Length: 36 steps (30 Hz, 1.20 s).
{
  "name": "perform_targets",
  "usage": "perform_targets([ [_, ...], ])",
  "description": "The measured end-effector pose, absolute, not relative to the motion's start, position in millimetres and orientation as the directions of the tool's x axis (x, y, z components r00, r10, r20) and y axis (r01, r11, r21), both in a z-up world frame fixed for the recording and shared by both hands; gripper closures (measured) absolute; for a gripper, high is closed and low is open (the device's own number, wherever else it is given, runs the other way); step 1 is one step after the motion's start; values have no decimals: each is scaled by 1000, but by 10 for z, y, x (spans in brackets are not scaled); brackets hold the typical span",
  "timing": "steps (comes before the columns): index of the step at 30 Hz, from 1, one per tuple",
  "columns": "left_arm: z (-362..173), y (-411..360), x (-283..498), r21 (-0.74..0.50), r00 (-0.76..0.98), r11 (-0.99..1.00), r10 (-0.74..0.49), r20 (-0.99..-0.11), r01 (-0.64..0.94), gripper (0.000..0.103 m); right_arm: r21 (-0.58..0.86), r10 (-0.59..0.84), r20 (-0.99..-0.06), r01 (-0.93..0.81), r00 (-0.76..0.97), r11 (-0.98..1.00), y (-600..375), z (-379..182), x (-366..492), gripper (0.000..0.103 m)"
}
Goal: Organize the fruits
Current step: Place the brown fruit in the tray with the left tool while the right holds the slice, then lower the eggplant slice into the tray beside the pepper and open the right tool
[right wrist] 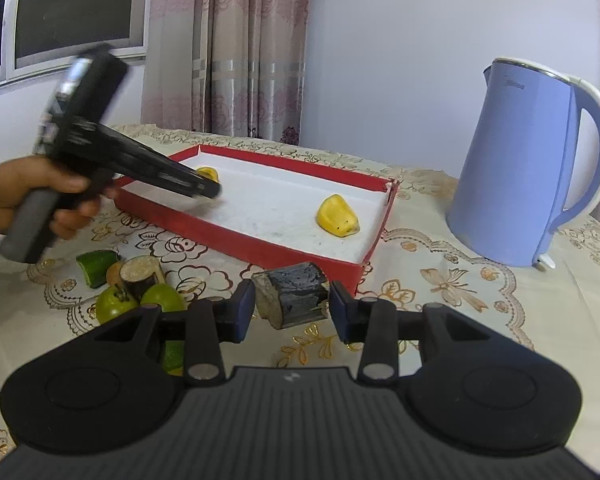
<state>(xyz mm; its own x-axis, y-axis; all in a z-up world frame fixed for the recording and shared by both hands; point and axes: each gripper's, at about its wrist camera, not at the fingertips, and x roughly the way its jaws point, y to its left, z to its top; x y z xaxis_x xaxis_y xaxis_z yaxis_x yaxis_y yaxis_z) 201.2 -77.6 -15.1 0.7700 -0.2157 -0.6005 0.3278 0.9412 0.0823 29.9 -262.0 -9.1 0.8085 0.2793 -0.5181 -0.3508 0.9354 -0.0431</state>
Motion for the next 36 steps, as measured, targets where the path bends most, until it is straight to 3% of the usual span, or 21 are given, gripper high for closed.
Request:
perform_targets([
  [8, -193, -868, 2153, 94, 788, 945, -202, -581, 312, 69, -39, 274, -520, -343, 809, 939, -2629, -104, 312, 65],
  [10, -146, -818, 2082, 89, 801, 946, -211, -561, 312, 34, -36, 274, -519, -341, 810, 939, -2630, -104, 314, 65],
  [12, -82, -755, 1969, 115, 834, 953, -182, -520, 280, 25, -27, 277, -514, -338, 812, 941, -2638, -102, 316, 65],
  [17, 156, -518, 1577, 172, 878, 963, -106, -466, 207, 25, -2, 283, -495, -327, 821, 945, -2669, -85, 316, 65],
  [21, 226, -290, 1156, 144, 856, 980, -43, -515, 136, 25, 12, 269, -469, -298, 841, 954, -2684, -50, 317, 65],
  [28, 150, -65, 649, 14, 867, 993, -92, -489, 113, 24, 65, 220, -438, -214, 872, 975, -2717, 107, 428, 65],
  [36, -22, 36, 643, 15, 876, 994, -91, -473, 112, 24, -13, 182, -492, -216, 852, 976, -2541, 209, 934, 65],
])
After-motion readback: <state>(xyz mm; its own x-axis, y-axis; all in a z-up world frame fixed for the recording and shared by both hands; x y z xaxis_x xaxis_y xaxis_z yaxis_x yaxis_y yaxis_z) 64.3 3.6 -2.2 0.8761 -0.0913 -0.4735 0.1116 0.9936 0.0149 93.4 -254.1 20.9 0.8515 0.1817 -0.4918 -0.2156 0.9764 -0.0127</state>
